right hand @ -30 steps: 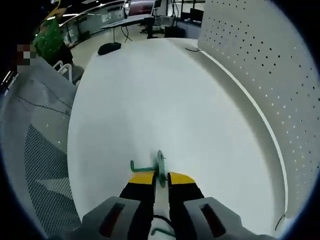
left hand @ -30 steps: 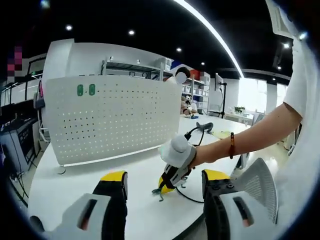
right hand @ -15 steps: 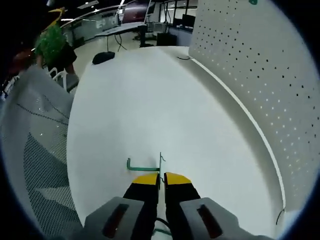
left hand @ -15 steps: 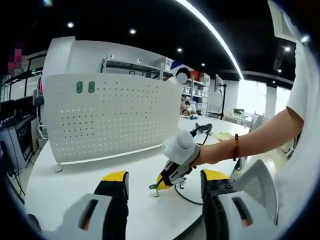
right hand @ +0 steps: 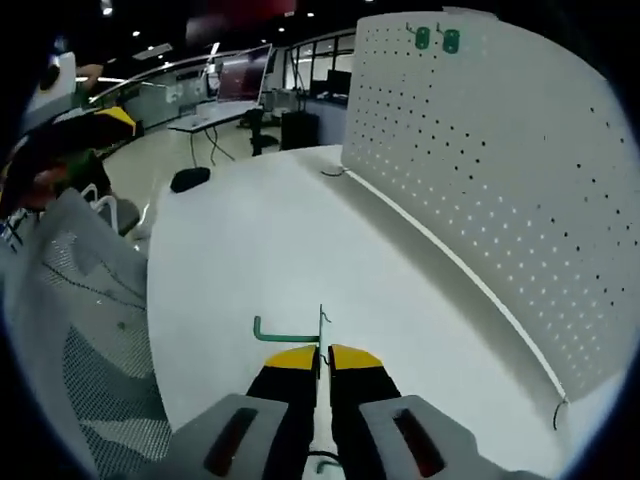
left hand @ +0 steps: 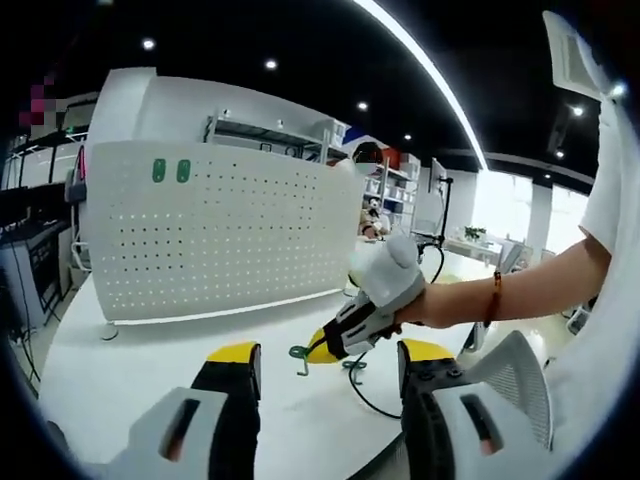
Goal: Insert the hook assembly into the mounting plate slot until the hook locks in place.
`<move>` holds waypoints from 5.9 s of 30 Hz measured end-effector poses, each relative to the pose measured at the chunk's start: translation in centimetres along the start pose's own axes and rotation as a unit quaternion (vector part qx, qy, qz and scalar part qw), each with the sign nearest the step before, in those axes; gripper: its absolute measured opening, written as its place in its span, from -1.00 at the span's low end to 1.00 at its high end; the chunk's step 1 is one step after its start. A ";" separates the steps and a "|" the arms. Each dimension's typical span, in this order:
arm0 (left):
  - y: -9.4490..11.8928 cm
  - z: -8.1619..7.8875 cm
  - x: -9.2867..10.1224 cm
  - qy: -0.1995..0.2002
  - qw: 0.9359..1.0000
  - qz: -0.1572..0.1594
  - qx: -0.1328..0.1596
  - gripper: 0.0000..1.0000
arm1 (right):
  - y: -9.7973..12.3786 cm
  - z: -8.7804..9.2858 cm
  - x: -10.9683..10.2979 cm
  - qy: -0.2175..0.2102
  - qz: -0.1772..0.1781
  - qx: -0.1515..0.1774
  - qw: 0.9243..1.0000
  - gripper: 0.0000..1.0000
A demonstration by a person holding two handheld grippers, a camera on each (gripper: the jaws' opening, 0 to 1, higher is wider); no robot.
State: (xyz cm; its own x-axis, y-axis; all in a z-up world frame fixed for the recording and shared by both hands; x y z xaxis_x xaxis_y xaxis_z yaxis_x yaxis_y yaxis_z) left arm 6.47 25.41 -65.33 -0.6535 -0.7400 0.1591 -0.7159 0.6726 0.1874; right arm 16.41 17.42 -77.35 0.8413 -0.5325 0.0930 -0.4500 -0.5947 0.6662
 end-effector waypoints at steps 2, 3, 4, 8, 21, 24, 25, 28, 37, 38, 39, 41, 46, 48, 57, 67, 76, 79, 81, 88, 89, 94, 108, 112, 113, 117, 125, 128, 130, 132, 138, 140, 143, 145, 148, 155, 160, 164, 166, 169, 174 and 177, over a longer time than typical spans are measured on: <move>0.0 0.0 0.1 0.001 1.000 0.002 -0.001 0.13 | 0.5 -0.5 -0.2 -0.005 0.002 0.012 1.000 -0.95; 0.0 0.1 0.1 0.006 1.000 0.004 -0.002 0.12 | 0.8 -0.9 -0.4 -0.010 0.004 0.019 1.000 -0.95; 0.1 0.1 0.0 0.014 1.000 0.004 -0.001 0.11 | 1.0 -1.2 -0.4 -0.015 0.007 0.025 1.000 -0.95; 0.1 0.0 -0.1 0.033 0.999 0.007 -0.002 0.07 | 2.1 -2.4 -0.8 -0.018 0.013 0.050 0.999 -0.95; -0.3 -0.8 -0.2 0.061 0.998 0.018 0.018 0.02 | 4.6 -5.7 -1.9 -0.012 0.028 0.113 0.993 -0.95; -0.4 -0.7 -0.3 0.068 0.997 0.018 0.016 0.02 | 5.3 -6.4 -2.0 -0.023 0.034 0.132 0.990 -0.95; -0.4 -0.6 -0.3 0.071 0.997 0.018 0.016 0.01 | 5.5 -6.6 -2.1 -0.023 0.036 0.138 0.990 -0.95; -0.4 -0.8 -0.4 0.076 0.997 0.018 0.021 0.01 | 6.1 -7.2 -2.3 -0.029 0.041 0.151 0.987 -0.95; -0.2 -1.4 -0.9 0.094 0.995 0.018 0.038 0.00 | 6.9 -8.8 -3.4 -0.041 0.046 0.179 0.982 -0.95; -0.2 -1.5 -0.9 0.095 0.995 0.019 0.039 0.00 | 7.1 -9.0 -3.5 -0.044 0.047 0.182 0.981 -0.95; -0.1 -1.6 -0.9 0.095 0.995 0.019 0.041 0.00 | 7.3 -9.3 -3.6 -0.047 0.050 0.187 0.980 -0.95; 0.0 -1.9 -1.0 0.077 0.996 0.017 0.046 0.00 | 7.6 -9.6 -3.7 -0.051 0.054 0.195 0.978 -0.95; 0.3 -3.2 -1.0 0.088 0.993 0.027 0.080 -0.05 | 7.9 -10.3 -4.7 -0.060 0.053 0.208 0.975 -0.95; 0.3 -3.3 -1.3 0.094 0.992 0.026 0.085 -0.07 | 8.0 -10.7 -5.1 -0.060 0.057 0.211 0.974 -0.95; 0.2 -3.1 -1.9 0.127 0.987 0.048 0.087 -0.30 | 7.6 -12.2 -6.5 -0.061 0.052 0.221 0.972 -0.95; 0.8 -4.5 -3.2 0.206 0.968 0.062 0.130 -0.63 | 7.6 -13.9 -7.5 -0.060 0.056 0.255 0.963 -0.95; 1.1 -4.5 -4.1 0.239 0.960 0.060 0.131 -0.80 | 7.6 -15.5 -8.3 -0.062 0.052 0.290 0.954 -0.95; 1.2 -4.5 -4.3 0.248 0.958 0.058 0.133 -0.85 | 7.3 -15.6 -8.6 -0.069 0.048 0.291 0.953 -0.95; 1.2 -4.6 -4.4 0.252 0.956 0.059 0.138 -0.89 | 7.2 -15.6 -8.9 -0.070 0.048 0.293 0.952 -0.95; 1.2 -4.6 -4.5 0.259 0.954 0.056 0.139 -0.90 | 7.3 -15.8 -8.6 -0.069 0.069 0.298 0.950 -0.95; 1.2 -4.6 -4.5 0.259 0.954 0.055 0.139 -0.91 | 7.3 -15.7 -8.6 -0.073 0.073 0.298 0.949 -0.95; 1.1 -4.5 -4.4 0.253 0.956 0.053 0.138 -0.91 | 7.2 -15.5 -8.5 -0.086 0.070 0.300 0.947 -0.95; 0.9 -5.1 -4.6 0.203 0.969 0.039 0.136 -0.94 | 7.3 -15.6 -8.5 -0.069 0.060 0.304 0.948 -0.91; 0.8 -5.9 -5.2 0.172 0.975 0.025 0.140 -0.94 | 7.9 -15.3 -7.9 -0.070 0.062 0.307 0.947 -0.84; 0.8 -6.1 -5.2 0.165 0.976 0.024 0.141 -0.94 | 8.0 -15.1 -7.7 -0.070 0.064 0.307 0.947 -0.83; 0.7 -6.6 -5.7 0.135 0.981 0.009 0.141 -0.94 | 8.3 -14.3 -6.9 -0.078 0.065 0.303 0.948 -0.82; 0.4 -7.5 -6.8 0.106 0.983 -0.016 0.148 -0.94 | 9.0 -13.0 -6.1 -0.087 0.047 0.299 0.949 -0.69; 0.1 -7.8 -7.4 0.101 0.983 -0.028 0.148 -0.93 | 9.4 -12.4 -5.8 -0.083 0.041 0.293 0.952 -0.63; -0.1 -8.0 -7.9 0.095 0.984 -0.037 0.149 -0.93 | 9.7 -12.0 -5.6 -0.082 0.042 0.292 0.952 -0.62; -0.3 -8.2 -8.3 0.091 0.983 -0.044 0.150 -0.93 | 10.0 -11.5 -5.5 -0.081 0.042 0.289 0.953 -0.60; -1.1 -9.3 -9.5 0.061 0.985 -0.062 0.149 -0.93 | 10.9 -10.1 -4.7 -0.084 0.051 0.284 0.954 -0.46; -1.4 -9.9 -10.1 0.054 0.985 -0.068 0.152 -0.93 | 11.2 -9.9 -4.3 -0.085 0.058 0.285 0.953 -0.41; -1.8 -10.6 -11.0 0.040 0.984 -0.082 0.155 -0.93 | 11.6 -9.6 -4.0 -0.086 0.063 0.285 0.952 -0.35; -2.0 -11.3 -11.7 0.031 0.982 -0.092 0.161 -0.93 | 11.8 -9.2 -3.8 -0.085 0.069 0.282 0.953 -0.32; -2.1 -11.9 -12.5 0.022 0.981 -0.107 0.160 -0.94 | 11.9 -8.8 -3.7 -0.079 0.074 0.273 0.956 -0.28; -2.7 -13.0 -14.2 0.003 0.978 -0.138 0.158 -0.94 | 12.5 -8.0 -3.6 -0.084 0.076 0.274 0.955 -0.17; -3.1 -13.9 -15.8 -0.008 0.972 -0.171 0.160 -0.94 | 12.9 -6.8 -3.3 -0.090 0.076 0.271 0.955 -0.15; -3.5 -14.3 -17.5 -0.018 0.967 -0.203 0.151 -0.94 | 13.5 -6.4 -3.0 -0.098 0.073 0.276 0.953 -0.11; -3.8 -14.6 -17.9 -0.015 0.967 -0.205 0.150 -0.94 | 13.9 -6.3 -2.7 -0.093 0.079 0.279 0.953 -0.09; -4.2 -15.2 -18.7 -0.030 0.964 -0.214 0.157 -0.94 | 14.3 -5.8 -2.4 -0.090 0.081 0.276 0.954 -0.06; -4.7 -15.9 -19.5 -0.034 0.959 -0.230 0.162 -0.93 | 14.6 -5.0 -2.5 -0.088 0.081 0.266 0.956 0.00; -5.1 -16.2 -20.0 -0.044 0.957 -0.241 0.154 -0.93 | 14.6 -4.8 -2.5 -0.087 0.077 0.264 0.957 0.00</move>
State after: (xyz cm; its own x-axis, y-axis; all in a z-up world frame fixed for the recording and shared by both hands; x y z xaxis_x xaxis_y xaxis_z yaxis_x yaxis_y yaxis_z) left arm 27.20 36.67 -53.75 -0.2373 -0.9706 0.0409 -0.9691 0.2337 -0.0790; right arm 9.16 13.00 -64.29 0.7104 -0.7038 0.0040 -0.6925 -0.6979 0.1826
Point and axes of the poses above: the point that each gripper's makers call its tool centre point, and the gripper's own axes: y roughly backward along the fingers, x roughly to its right, z roughly out of its underside, the point moved 1 cm from there along y, roughly backward along the fingers, and after that the axes turned 1 degree about x, right-handed, at the moved point
